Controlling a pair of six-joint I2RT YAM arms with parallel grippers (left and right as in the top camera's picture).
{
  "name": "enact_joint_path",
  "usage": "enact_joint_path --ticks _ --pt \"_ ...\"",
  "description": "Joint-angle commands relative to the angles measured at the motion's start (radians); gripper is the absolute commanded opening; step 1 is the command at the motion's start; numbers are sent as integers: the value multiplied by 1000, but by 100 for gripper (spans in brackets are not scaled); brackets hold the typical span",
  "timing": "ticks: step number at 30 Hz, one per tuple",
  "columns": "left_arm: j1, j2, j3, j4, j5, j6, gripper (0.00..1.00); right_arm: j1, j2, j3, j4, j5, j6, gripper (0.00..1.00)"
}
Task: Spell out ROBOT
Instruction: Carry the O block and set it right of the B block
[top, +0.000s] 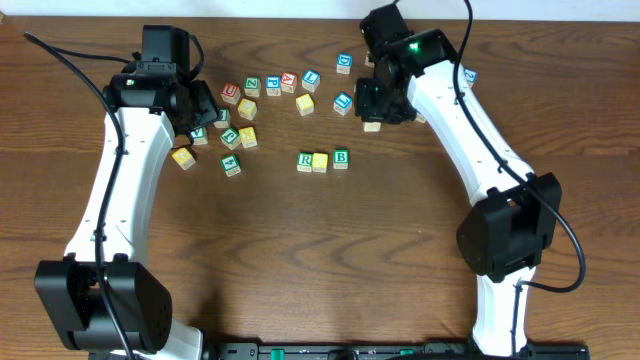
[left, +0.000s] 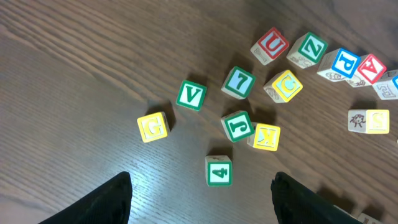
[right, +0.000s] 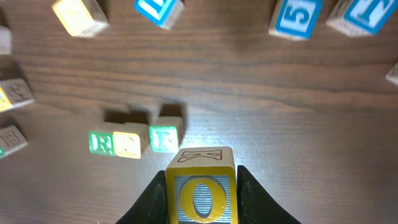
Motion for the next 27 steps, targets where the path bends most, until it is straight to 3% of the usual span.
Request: enact_joint_path --ticks 1,8,16,27 --pt "2 -17 10 3 -13 -8 71 8 13 -40 -2 -21 -14 24" --pt "2 -16 10 6 -13 -8 71 13 13 -186 79 -21 -6 25" --pt "2 -15 10 10 -13 -8 71 39 13 -362 303 -9 -6 27" --pt "2 -15 10 10 -13 -8 71 65 13 -435 401 56 24 28"
